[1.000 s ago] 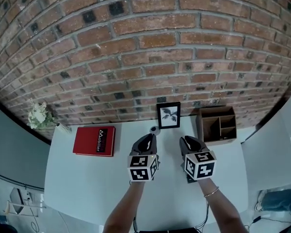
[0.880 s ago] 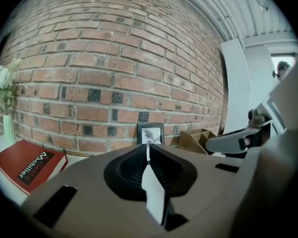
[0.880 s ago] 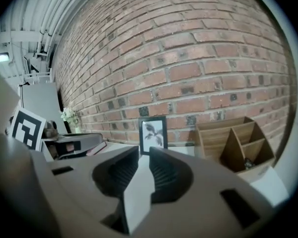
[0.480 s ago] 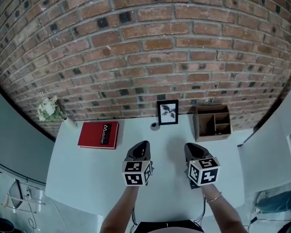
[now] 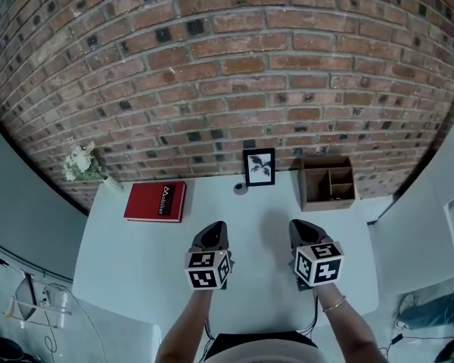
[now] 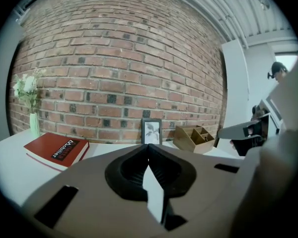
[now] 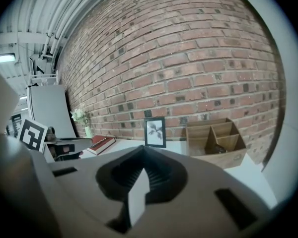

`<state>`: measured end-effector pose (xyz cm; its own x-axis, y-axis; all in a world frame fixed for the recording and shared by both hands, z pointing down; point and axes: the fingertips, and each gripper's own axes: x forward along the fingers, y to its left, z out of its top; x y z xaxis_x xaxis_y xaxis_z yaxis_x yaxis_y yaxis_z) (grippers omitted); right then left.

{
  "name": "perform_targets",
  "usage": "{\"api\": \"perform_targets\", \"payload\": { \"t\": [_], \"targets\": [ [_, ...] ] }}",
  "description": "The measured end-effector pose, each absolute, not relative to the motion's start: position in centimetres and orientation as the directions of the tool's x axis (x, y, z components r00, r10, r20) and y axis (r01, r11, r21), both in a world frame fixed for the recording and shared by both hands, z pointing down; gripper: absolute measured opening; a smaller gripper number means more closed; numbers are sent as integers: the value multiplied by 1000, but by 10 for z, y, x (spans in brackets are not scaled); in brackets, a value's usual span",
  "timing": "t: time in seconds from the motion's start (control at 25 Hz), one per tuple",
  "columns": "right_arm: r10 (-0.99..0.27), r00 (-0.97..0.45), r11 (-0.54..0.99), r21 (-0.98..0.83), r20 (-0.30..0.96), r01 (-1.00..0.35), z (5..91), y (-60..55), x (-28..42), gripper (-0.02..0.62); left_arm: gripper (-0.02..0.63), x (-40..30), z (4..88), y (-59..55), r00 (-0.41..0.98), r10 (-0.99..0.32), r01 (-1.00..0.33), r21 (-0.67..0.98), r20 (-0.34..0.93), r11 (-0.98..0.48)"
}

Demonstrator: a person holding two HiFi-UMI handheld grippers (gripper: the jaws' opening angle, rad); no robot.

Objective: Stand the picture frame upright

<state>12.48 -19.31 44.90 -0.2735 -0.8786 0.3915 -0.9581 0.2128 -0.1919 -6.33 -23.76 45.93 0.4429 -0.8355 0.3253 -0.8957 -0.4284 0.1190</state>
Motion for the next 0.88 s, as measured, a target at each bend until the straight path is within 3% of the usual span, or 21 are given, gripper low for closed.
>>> {"api": "perform_targets", "payload": {
  "t": [0.88],
  "targets": [
    [-876, -271, 218, -174, 400, -960, 451, -186, 130, 3, -6, -61, 451, -236, 447, -832, -894, 121, 330, -432]
  ]
}}
